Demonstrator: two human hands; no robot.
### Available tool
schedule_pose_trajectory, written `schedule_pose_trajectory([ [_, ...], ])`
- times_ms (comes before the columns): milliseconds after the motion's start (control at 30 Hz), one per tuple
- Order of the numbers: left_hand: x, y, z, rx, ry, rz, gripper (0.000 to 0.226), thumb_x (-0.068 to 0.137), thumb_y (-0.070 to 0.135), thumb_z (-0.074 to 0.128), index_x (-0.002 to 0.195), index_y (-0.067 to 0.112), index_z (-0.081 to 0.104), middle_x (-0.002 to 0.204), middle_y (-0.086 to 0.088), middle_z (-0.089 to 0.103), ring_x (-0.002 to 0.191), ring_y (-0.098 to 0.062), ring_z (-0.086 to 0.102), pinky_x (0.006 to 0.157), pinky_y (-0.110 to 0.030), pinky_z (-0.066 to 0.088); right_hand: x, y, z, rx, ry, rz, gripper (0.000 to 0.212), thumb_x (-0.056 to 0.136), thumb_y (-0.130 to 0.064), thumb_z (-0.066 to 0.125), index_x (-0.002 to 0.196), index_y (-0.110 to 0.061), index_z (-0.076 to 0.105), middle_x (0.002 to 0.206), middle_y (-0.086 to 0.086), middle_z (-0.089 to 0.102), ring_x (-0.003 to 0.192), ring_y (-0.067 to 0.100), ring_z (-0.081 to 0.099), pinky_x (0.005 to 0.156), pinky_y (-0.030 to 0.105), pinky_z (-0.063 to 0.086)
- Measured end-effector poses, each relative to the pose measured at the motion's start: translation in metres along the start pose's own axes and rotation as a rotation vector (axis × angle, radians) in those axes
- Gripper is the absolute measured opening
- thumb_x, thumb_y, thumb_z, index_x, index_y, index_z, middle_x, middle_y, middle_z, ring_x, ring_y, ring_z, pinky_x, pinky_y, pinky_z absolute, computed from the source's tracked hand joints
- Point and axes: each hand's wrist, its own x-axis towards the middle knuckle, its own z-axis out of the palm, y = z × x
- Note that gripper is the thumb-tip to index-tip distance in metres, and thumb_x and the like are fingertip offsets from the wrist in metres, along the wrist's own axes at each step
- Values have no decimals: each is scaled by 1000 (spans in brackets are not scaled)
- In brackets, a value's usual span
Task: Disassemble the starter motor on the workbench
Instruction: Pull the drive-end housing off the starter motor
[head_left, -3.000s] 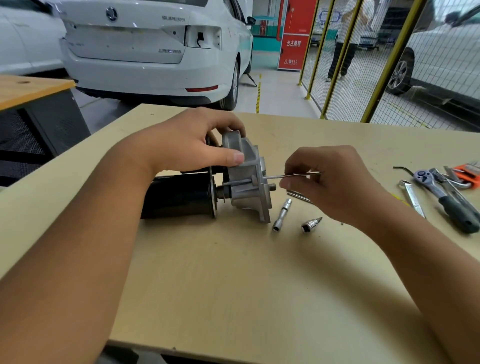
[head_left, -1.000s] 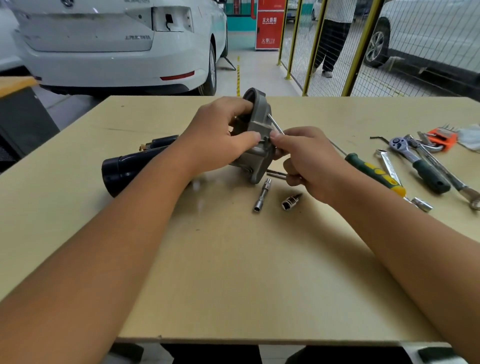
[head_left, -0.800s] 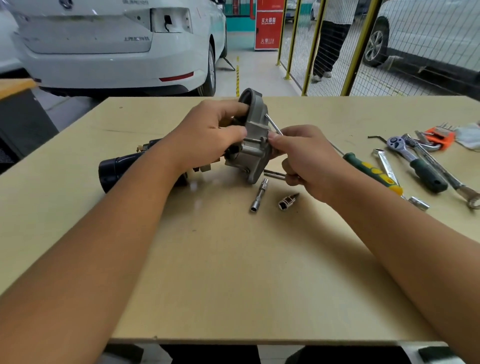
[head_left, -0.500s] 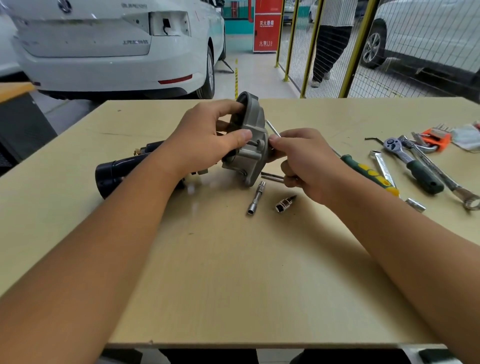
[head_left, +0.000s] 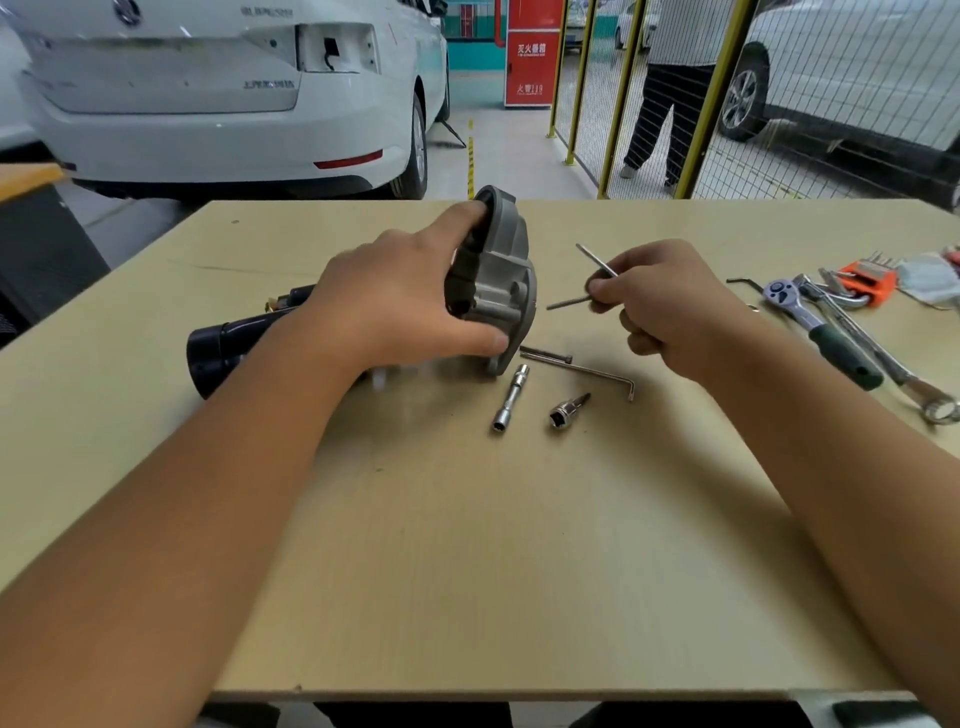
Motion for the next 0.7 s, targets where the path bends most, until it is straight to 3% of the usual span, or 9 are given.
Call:
schedule_pose_trajectory([
  [67, -2, -3, -4, 35, -65, -2, 120, 55, 71, 78, 150, 60, 6, 122, 3, 67, 98, -29, 66, 78, -45, 55, 2, 3, -3, -90, -55, 8, 9, 91, -3, 63, 87, -5, 71, 81, 16, 68, 49, 15, 34, 44, 23, 26],
  [167, -4, -8, -8, 33, -76, -11, 119, 62, 57, 88, 149, 59, 8, 115, 5, 65, 94, -24, 66, 76, -45, 57, 3, 7, -1, -324, -101, -11, 10, 86, -7, 68, 84, -15, 75, 83, 11, 71, 57, 19, 46, 44, 22, 34],
  [267, -2, -19, -14, 76, -91, -65, 91, 69, 53, 87, 144, 43, 37, 110, 8, 68, 95, -20, 63, 72, -38, 52, 4, 7, 2, -451, -102, -56, 7, 84, -13, 73, 83, -20, 75, 85, 8, 69, 65, 21, 55, 40, 19, 38],
  [333, -2, -25, -18, 95, -115, -88, 58, 74, 55, 83, 124, 35, 62, 102, 12, 67, 89, -14, 62, 65, -31, 46, 4, 9, 4, -471, -100, -76, 4, 84, -17, 74, 85, -21, 74, 86, 6, 70, 68, 21, 59, 40, 18, 39],
  [433, -2, -28, -17, 88, -122, -72, 27, 78, 54, 78, 95, 34, 73, 85, 15, 64, 78, -8, 57, 58, -27, 36, 0, 10, 7, -367, -11, -199, 8, 85, -29, 74, 85, -21, 75, 83, 1, 72, 66, 13, 61, 48, 21, 40],
  [500, -2, -29, -15, 94, -115, -64, 26, 78, 53, 76, 96, 34, 74, 86, 15, 64, 80, -9, 57, 62, -29, 38, -5, 6, 10, -163, 31, -319, 17, 83, -38, 77, 88, -22, 75, 81, -3, 73, 54, -1, 55, 45, 16, 38],
  [567, -1, -29, -13, 124, -122, -38, 35, 75, 57, 76, 102, 36, 73, 93, 15, 66, 87, -14, 59, 70, -32, 40, -12, -1, 13, 73, -15, -372, 34, 75, -44, 82, 100, -23, 73, 90, 0, 74, 50, -4, 54, 44, 16, 37],
  [633, 0, -30, -12, 155, -132, -10, 43, 72, 57, 79, 110, 38, 71, 100, 14, 66, 96, -18, 58, 77, -36, 40, -18, -7, 19, 205, -128, -376, 59, 66, -46, 86, 119, -28, 65, 108, 2, 72, 54, -2, 57, 45, 21, 39],
  [700, 0, -30, -10, 152, -123, -3, 43, 70, 50, 81, 110, 36, 72, 98, 12, 65, 95, -20, 57, 78, -38, 38, -18, -11, 26, 185, -246, -388, 83, 59, -44, 89, 134, -35, 55, 122, -1, 66, 72, 1, 66, 49, 20, 45],
])
